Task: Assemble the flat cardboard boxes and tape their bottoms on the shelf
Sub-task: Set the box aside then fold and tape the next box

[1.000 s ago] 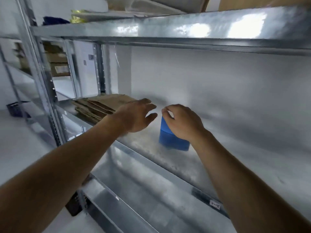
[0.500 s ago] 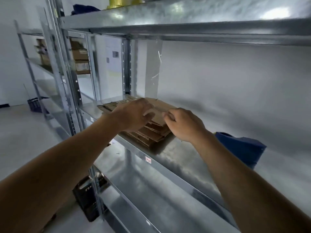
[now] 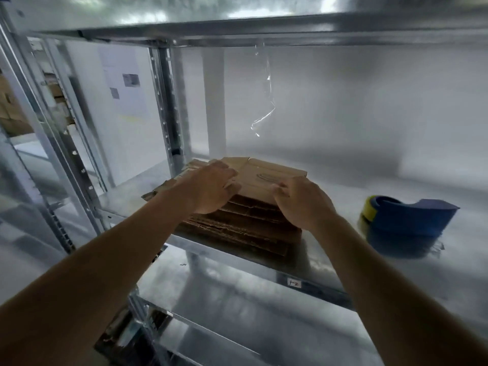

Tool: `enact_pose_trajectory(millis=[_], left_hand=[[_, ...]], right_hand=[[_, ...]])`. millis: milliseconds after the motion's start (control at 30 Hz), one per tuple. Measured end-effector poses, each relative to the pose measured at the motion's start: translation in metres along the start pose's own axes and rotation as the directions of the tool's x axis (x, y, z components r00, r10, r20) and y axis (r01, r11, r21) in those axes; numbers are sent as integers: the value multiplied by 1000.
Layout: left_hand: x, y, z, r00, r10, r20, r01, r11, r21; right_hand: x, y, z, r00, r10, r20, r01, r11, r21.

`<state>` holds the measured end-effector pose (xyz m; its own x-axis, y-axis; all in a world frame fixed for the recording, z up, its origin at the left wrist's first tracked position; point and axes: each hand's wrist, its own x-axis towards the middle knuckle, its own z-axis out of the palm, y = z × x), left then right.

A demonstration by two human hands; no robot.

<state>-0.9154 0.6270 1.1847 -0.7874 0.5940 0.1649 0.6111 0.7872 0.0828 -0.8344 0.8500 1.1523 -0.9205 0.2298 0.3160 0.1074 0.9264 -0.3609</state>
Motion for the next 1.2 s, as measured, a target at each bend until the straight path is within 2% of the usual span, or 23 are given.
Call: enact_pose_trajectory(millis=[167, 300, 433, 567, 900, 1067, 1200], left_hand=[[27, -6, 3, 995, -20, 98, 15, 999, 46], [47, -14, 10, 991, -75, 114, 69, 996, 60], [58, -31, 19, 989, -99, 114, 100, 995, -2], [64, -39, 24, 984, -80, 156, 80, 997, 3], [69, -42, 20, 993, 1, 118, 14, 992, -127], [55, -40, 10, 992, 42, 115, -20, 983, -182], [35, -40, 4, 986, 141, 89, -112, 957, -268]], right_hand=[[21, 4, 12, 999, 48, 12, -48, 999, -18], [37, 7, 16, 997, 73, 32, -74, 997, 21], [48, 7, 18, 993, 110, 47, -111, 993, 25], [55, 7, 24, 989, 130, 68, -131, 991, 12], [41, -12, 17, 978, 204, -40, -202, 978, 42], [16, -27, 6, 947, 295, -131, -289, 955, 61], [-10, -32, 4, 903, 379, -199, -362, 924, 121]])
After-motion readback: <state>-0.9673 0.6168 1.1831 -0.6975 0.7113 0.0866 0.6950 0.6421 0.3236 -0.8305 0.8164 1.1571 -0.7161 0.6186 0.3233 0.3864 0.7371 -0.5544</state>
